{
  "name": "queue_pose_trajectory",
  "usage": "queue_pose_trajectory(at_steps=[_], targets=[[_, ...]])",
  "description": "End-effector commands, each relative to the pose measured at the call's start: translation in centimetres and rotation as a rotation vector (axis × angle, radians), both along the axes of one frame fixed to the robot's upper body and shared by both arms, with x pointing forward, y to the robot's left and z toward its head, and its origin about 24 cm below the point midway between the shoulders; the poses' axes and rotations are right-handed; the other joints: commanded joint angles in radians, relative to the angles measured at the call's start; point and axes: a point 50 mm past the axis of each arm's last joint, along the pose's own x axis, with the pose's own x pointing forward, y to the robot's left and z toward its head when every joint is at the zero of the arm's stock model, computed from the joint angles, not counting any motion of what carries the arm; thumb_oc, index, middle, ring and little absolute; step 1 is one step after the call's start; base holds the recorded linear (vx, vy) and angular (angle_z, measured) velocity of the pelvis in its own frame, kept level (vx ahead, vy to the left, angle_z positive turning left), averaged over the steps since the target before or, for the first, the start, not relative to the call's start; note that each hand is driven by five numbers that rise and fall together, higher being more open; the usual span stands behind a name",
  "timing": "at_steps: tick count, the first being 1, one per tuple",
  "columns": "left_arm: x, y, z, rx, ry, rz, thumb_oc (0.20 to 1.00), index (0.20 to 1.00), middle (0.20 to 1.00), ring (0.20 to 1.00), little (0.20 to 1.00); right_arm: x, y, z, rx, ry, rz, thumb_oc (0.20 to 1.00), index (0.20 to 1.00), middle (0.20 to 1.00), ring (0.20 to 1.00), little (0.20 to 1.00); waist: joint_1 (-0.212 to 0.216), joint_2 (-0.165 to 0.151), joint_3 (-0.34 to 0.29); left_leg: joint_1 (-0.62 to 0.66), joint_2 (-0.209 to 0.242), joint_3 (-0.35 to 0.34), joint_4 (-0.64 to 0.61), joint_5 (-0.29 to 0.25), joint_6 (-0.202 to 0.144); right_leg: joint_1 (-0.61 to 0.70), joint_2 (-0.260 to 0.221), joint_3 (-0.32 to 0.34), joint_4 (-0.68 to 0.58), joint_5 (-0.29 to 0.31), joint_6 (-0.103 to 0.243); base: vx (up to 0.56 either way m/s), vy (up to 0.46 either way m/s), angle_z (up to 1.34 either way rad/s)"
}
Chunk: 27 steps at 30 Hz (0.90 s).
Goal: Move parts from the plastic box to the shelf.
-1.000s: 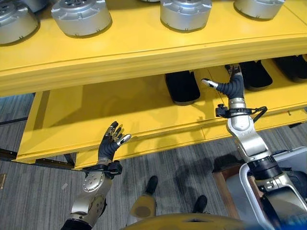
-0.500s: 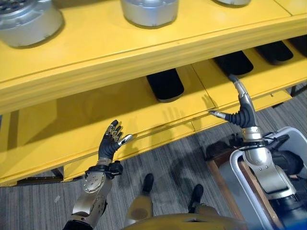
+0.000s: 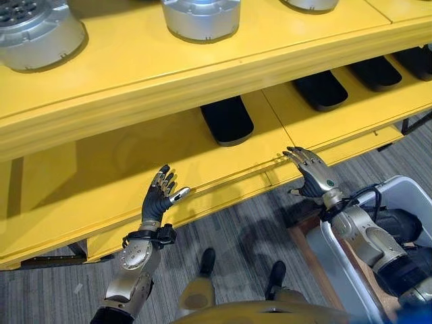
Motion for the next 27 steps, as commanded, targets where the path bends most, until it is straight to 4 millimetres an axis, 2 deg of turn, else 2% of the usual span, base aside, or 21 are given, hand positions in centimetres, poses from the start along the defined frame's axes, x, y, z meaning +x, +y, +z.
queue_pose_trajectory(at_steps=[1,13,16,18,27], targets=[[0.8,0.3,1.7,0.047,-0.107,-0.028,1.000,1.000,1.000,1.000,1.000,0.9,1.3,0.3,-0.020,-0.030,0.026,1.000,1.000,1.000,1.000,1.000,0.017,-0.015,-0.053,-0.017,0.006,0.021,-0.002,-0.022,0.017,0.055,-0.037,0.017,0.063,-0.089,0.043,0.00,0.000,0.00],[0.8,0.5,1.4,0.028,-0.095,-0.005,1.000,1.000,1.000,1.000,1.000,0.9,3.5,-1.0,0.038,0.046,0.064,1.000,1.000,1.000,1.000,1.000,0.019,0.003,-0.058,-0.005,0.015,0.038,-0.002,-0.021,0.012,0.058,-0.032,0.034,0.050,-0.088,0.037,0.00,-0.003,-0.01],[0.8,0.4,1.4,0.025,-0.100,-0.012,1.000,1.000,1.000,1.000,1.000,0.9,4.2,-1.1,0.040,0.058,0.087,1.000,1.000,1.000,1.000,1.000,0.018,0.006,-0.060,-0.003,0.019,0.045,-0.002,-0.019,0.010,0.057,-0.029,0.041,0.046,-0.086,0.036,-0.01,-0.019,-0.12],[1.0,0.0,1.6,0.011,-0.107,-0.033,1.000,1.000,1.000,1.000,1.000,0.9,5.3,-1.2,0.047,0.077,0.126,1.000,1.000,1.000,1.000,1.000,0.018,0.009,-0.063,0.001,0.026,0.046,-0.002,-0.017,0.007,0.059,-0.024,0.045,0.046,-0.087,0.033,0.00,-0.035,-0.09],[1.1,-0.3,1.4,0.005,-0.101,-0.046,1.000,1.000,1.000,1.000,1.000,1.1,6.8,-2.3,0.046,0.136,0.157,1.000,1.000,1.000,1.000,1.000,0.021,0.011,-0.062,0.004,0.028,0.039,-0.002,-0.019,0.006,0.069,-0.023,0.035,0.045,-0.090,0.031,0.00,-0.009,-0.03]])
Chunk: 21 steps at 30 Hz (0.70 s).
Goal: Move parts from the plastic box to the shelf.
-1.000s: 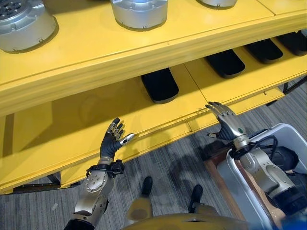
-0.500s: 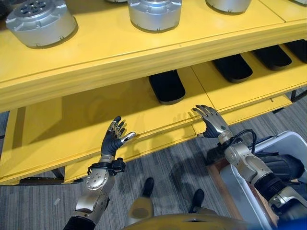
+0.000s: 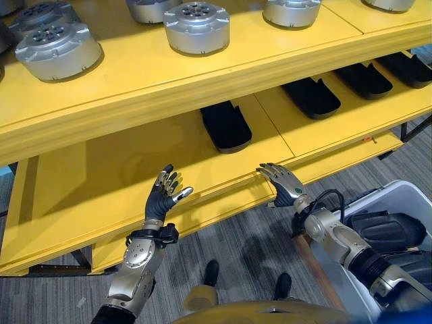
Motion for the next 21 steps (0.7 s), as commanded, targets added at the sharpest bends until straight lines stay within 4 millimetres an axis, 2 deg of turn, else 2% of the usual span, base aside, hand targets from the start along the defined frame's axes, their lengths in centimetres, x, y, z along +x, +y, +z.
queue_pose_trajectory(at_steps=[1,8,15,21], targets=[[0.8,0.3,1.5,0.011,-0.102,-0.016,1.000,1.000,1.000,1.000,1.000,1.5,2.2,1.9,0.048,-0.062,0.067,1.000,1.000,1.000,1.000,1.000,0.002,-0.023,-0.009,-0.023,0.010,0.006,0.003,-0.019,0.007,0.065,-0.036,0.002,0.046,-0.094,0.040,0.00,0.000,0.00],[0.9,0.3,1.6,0.012,-0.104,-0.017,1.000,1.000,1.000,1.000,1.000,2.0,3.1,1.5,0.039,-0.044,0.067,1.000,1.000,1.000,1.000,1.000,0.016,-0.028,-0.010,-0.021,0.004,-0.001,0.003,-0.024,0.011,0.069,-0.039,-0.004,0.047,-0.095,0.040,0.01,-0.001,0.01],[0.8,0.3,1.5,0.005,-0.096,-0.022,1.000,1.000,1.000,1.000,1.000,3.8,4.0,2.6,0.040,-0.090,0.037,1.000,1.000,1.000,1.000,1.000,0.048,-0.032,-0.009,-0.028,0.000,-0.012,0.003,-0.022,0.013,0.077,-0.042,-0.022,0.045,-0.099,0.039,0.02,-0.002,0.08],[0.9,0.2,1.7,0.002,-0.102,-0.030,1.000,1.000,1.000,1.000,1.000,4.6,4.1,2.3,0.027,-0.079,0.006,1.000,1.000,1.000,1.000,1.000,0.064,-0.035,0.000,-0.035,-0.002,-0.023,0.003,-0.020,0.014,0.076,-0.043,-0.028,0.050,-0.102,0.038,0.00,-0.001,0.01]])
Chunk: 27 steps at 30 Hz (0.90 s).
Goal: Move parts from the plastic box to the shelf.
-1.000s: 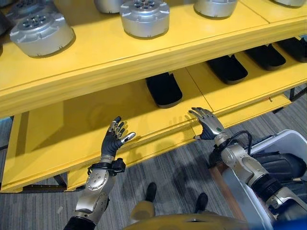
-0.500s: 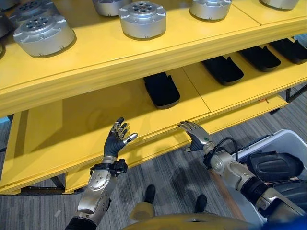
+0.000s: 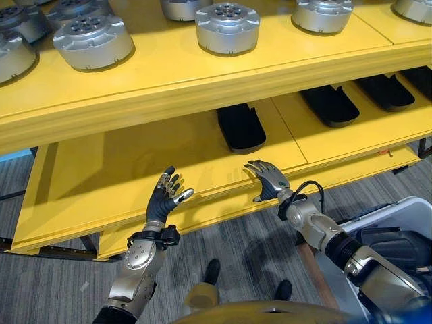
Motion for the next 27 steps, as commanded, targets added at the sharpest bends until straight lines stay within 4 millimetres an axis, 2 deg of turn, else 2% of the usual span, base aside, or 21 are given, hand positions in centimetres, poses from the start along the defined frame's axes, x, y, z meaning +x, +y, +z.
queue_pose_trajectory(at_steps=[1,7,13,27], targets=[[1.1,0.2,2.1,0.015,-0.119,-0.033,1.000,1.000,1.000,1.000,1.000,1.7,1.6,2.4,0.039,-0.096,0.025,1.000,1.000,1.000,1.000,1.000,0.006,-0.026,0.019,-0.013,0.000,0.010,0.000,-0.022,0.018,0.075,-0.042,0.003,0.051,-0.100,0.038,0.00,-0.002,0.04],[1.0,0.3,2.0,0.015,-0.116,-0.036,1.000,1.000,1.000,1.000,1.000,2.0,1.4,1.4,0.041,-0.051,-0.016,1.000,1.000,1.000,1.000,1.000,0.023,-0.027,0.027,-0.018,-0.003,0.003,0.000,-0.021,0.020,0.075,-0.044,-0.006,0.055,-0.103,0.037,0.01,0.001,0.06],[1.0,0.3,2.0,0.017,-0.114,-0.040,1.000,1.000,1.000,1.000,1.000,2.5,1.2,1.2,0.036,-0.045,-0.053,1.000,1.000,1.000,1.000,1.000,0.033,-0.029,0.032,-0.023,-0.004,-0.001,0.000,-0.020,0.021,0.070,-0.045,-0.010,0.061,-0.105,0.036,0.00,-0.001,0.01],[1.2,0.0,2.3,0.001,-0.126,-0.057,1.000,1.000,1.000,1.000,1.000,4.4,2.1,3.1,0.031,-0.097,-0.076,1.000,1.000,1.000,1.000,1.000,0.061,-0.032,0.042,-0.031,-0.004,-0.009,0.000,-0.018,0.026,0.061,-0.047,-0.014,0.069,-0.107,0.034,0.00,0.001,0.03]])
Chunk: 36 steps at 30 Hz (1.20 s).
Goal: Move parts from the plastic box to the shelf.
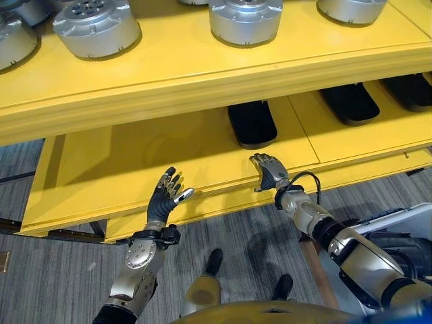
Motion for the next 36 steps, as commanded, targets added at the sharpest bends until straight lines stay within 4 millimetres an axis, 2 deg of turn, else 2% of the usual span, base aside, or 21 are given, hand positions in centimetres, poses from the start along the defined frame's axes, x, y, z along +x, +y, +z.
queue_pose_trajectory(at_steps=[1,6,12,20,36], targets=[[1.0,0.1,2.5,0.030,-0.135,-0.056,1.000,1.000,1.000,1.000,1.000,1.9,1.3,2.9,0.006,-0.113,0.030,1.000,1.000,1.000,1.000,1.000,0.025,-0.036,0.005,-0.005,-0.004,0.026,-0.001,-0.021,0.030,0.067,-0.048,0.024,0.069,-0.096,0.035,0.00,0.000,0.00],[1.0,0.1,2.5,0.031,-0.136,-0.057,1.000,1.000,1.000,1.000,1.000,2.7,1.3,4.0,-0.007,-0.138,0.027,1.000,1.000,1.000,1.000,1.000,0.032,-0.036,0.007,-0.009,-0.005,0.025,-0.001,-0.020,0.031,0.065,-0.050,0.021,0.068,-0.095,0.035,0.00,0.000,0.00],[1.1,0.0,2.6,0.029,-0.139,-0.064,1.000,1.000,1.000,1.000,1.000,3.0,1.0,3.9,-0.013,-0.130,0.001,1.000,1.000,1.000,1.000,1.000,0.038,-0.040,0.010,-0.013,-0.008,0.021,-0.001,-0.019,0.032,0.065,-0.049,0.018,0.066,-0.095,0.034,0.00,0.000,0.00],[1.0,-0.1,2.6,0.023,-0.139,-0.074,1.000,1.000,1.000,1.000,1.000,3.6,-0.3,3.7,-0.042,-0.115,-0.060,1.000,1.000,1.000,1.000,1.000,0.045,-0.043,0.010,-0.016,-0.010,0.019,-0.001,-0.019,0.034,0.064,-0.050,0.016,0.066,-0.094,0.034,0.00,0.000,0.00],[0.9,0.1,2.7,0.021,-0.139,-0.077,1.000,1.000,1.000,1.000,1.000,5.0,-0.9,5.6,-0.049,-0.159,-0.101,1.000,1.000,1.000,1.000,1.000,0.058,-0.043,0.006,-0.019,-0.015,0.016,-0.001,-0.018,0.036,0.067,-0.053,0.009,0.059,-0.090,0.034,0.00,0.000,0.00]])
